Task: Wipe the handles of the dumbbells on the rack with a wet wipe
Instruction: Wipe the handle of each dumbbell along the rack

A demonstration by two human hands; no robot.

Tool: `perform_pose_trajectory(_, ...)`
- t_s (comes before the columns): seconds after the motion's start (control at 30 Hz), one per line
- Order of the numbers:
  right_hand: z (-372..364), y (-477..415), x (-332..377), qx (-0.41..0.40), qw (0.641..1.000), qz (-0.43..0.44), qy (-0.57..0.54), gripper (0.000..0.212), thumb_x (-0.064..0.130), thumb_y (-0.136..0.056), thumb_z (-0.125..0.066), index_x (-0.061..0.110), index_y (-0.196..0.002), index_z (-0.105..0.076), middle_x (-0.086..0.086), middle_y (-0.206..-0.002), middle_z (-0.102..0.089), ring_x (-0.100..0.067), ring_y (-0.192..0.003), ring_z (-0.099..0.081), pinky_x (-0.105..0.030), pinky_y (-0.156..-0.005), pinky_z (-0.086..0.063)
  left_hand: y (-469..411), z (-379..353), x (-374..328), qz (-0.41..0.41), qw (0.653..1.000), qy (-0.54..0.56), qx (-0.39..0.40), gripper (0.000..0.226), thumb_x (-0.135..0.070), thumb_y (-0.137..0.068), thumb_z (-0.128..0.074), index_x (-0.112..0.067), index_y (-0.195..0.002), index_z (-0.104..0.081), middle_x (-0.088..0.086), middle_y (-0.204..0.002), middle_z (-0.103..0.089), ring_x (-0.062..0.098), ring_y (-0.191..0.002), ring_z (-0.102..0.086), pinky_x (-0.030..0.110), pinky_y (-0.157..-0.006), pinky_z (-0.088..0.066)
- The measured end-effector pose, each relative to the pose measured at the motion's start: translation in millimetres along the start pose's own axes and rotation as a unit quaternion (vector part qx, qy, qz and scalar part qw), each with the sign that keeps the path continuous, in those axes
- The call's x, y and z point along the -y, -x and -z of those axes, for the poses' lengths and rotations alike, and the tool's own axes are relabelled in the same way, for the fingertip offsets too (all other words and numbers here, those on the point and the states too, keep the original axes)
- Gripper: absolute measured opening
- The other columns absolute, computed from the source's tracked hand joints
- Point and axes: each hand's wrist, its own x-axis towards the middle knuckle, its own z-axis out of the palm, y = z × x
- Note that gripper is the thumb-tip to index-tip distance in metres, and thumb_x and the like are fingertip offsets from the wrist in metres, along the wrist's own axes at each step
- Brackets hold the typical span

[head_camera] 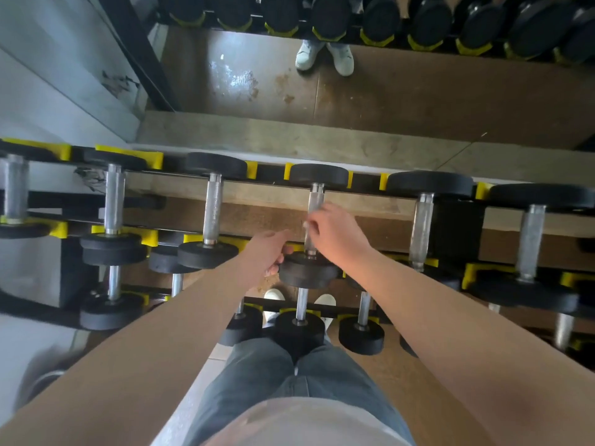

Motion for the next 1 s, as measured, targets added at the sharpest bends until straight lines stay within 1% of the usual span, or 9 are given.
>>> perform_pose_trajectory(0.07,8.2,-18.8,3.8,-0.067,0.996,-0.049,-0.007,0.025,0.013,-0.101,-0.058,0.005,-0.120,-0.071,-0.012,-0.106,-0.068,-0.025,-0.097,-0.065,-0.028,-0.085,-0.046,-3.3,3.3,-3.6,-0.006,1.000,-0.006,0.002,0.022,-0.036,-0.103,-0.059,-0.017,-0.113,-0.063,0.003,-0.085,-0.062,0.009,-0.058,-0.043,0.021,-0.049,-0.036)
perform_pose_trajectory(0.17,11.3,-20.3,9.0,-0.062,0.996,-0.061,0.003,0.025,0.014,-0.102,-0.057,0.006,-0.121,-0.071,-0.012,-0.109,-0.067,-0.022,-0.097,-0.064,-0.032,-0.089,-0.051,-7.0,9.6,-7.6,-0.015,1.000,-0.021,-0.001,0.025,-0.036,-0.104,-0.057,-0.013,-0.111,-0.064,0.003,-0.083,-0.057,0.009,-0.059,-0.043,0.019,-0.049,-0.035)
perform_pose_trajectory(0.37,-0.2,17.5,19.0,0.183,0.982,-0.022,0.045,0.021,0.025,-0.102,-0.059,0.019,-0.112,-0.077,0.002,-0.105,-0.064,-0.012,-0.096,-0.063,-0.035,-0.098,-0.054,-12.0,22.1,-14.7,-0.002,0.999,-0.024,0.027,0.022,-0.035,-0.104,-0.058,-0.014,-0.109,-0.063,0.005,-0.085,-0.059,0.011,-0.060,-0.043,0.020,-0.049,-0.036)
perform_pose_trajectory(0.5,5.3,-7.0,23.0,0.102,0.988,-0.019,0.117,0.022,0.020,-0.099,-0.064,0.014,-0.118,-0.073,-0.004,-0.113,-0.066,-0.017,-0.099,-0.066,-0.033,-0.093,-0.057,-18.6,31.1,-18.6,-0.005,0.998,-0.046,0.053,0.025,-0.036,-0.105,-0.056,-0.013,-0.109,-0.065,0.005,-0.083,-0.058,0.012,-0.061,-0.041,0.021,-0.051,-0.035)
perform_pose_trajectory(0.63,12.0,-38.4,18.8,0.022,0.980,-0.080,0.178,0.025,0.010,-0.095,-0.067,0.011,-0.119,-0.072,-0.007,-0.106,-0.066,-0.023,-0.094,-0.067,-0.035,-0.084,-0.059,-26.6,41.7,-22.2,-0.021,0.995,-0.050,0.089,0.024,-0.038,-0.104,-0.057,-0.016,-0.111,-0.065,0.004,-0.088,-0.061,0.012,-0.068,-0.044,0.022,-0.055,-0.037)
perform_pose_trajectory(0.7,6.6,-30.7,22.9,0.042,0.980,-0.091,0.173,0.029,0.010,-0.094,-0.068,0.010,-0.123,-0.071,-0.010,-0.112,-0.065,-0.025,-0.096,-0.067,-0.037,-0.086,-0.059,-32.4,43.5,-24.8,-0.015,0.994,-0.054,0.089,0.024,-0.038,-0.104,-0.056,-0.015,-0.108,-0.065,0.005,-0.088,-0.060,0.012,-0.066,-0.044,0.022,-0.054,-0.036)
perform_pose_trajectory(0.8,-2.6,-7.5,38.7,0.190,0.963,-0.046,0.184,0.021,0.015,-0.097,-0.064,0.013,-0.116,-0.074,-0.007,-0.114,-0.066,-0.022,-0.098,-0.068,-0.036,-0.093,-0.058,-39.1,42.5,-27.0,0.004,0.995,-0.050,0.085,0.024,-0.036,-0.105,-0.054,-0.014,-0.104,-0.063,0.006,-0.084,-0.056,0.013,-0.062,-0.042,0.022,-0.050,-0.033)
perform_pose_trajectory(0.87,-2.6,0.0,45.8,0.244,0.953,-0.033,0.178,0.021,0.018,-0.100,-0.061,0.015,-0.116,-0.075,-0.005,-0.114,-0.067,-0.020,-0.100,-0.068,-0.036,-0.096,-0.056,-40.1,40.8,-27.6,0.014,0.995,-0.047,0.093,0.024,-0.036,-0.105,-0.054,-0.013,-0.103,-0.062,0.004,-0.079,-0.052,0.012,-0.059,-0.041,0.022,-0.049,-0.033)
perform_pose_trajectory(1.0,7.4,-15.1,47.5,0.173,0.957,-0.038,0.228,0.022,0.015,-0.092,-0.069,0.013,-0.114,-0.073,-0.007,-0.117,-0.063,-0.022,-0.106,-0.064,-0.038,-0.093,-0.057,-44.8,38.1,-30.0,0.010,0.993,-0.056,0.108,0.028,-0.038,-0.104,-0.055,-0.012,-0.100,-0.063,0.002,-0.073,-0.048,0.011,-0.055,-0.038,0.023,-0.050,-0.031)
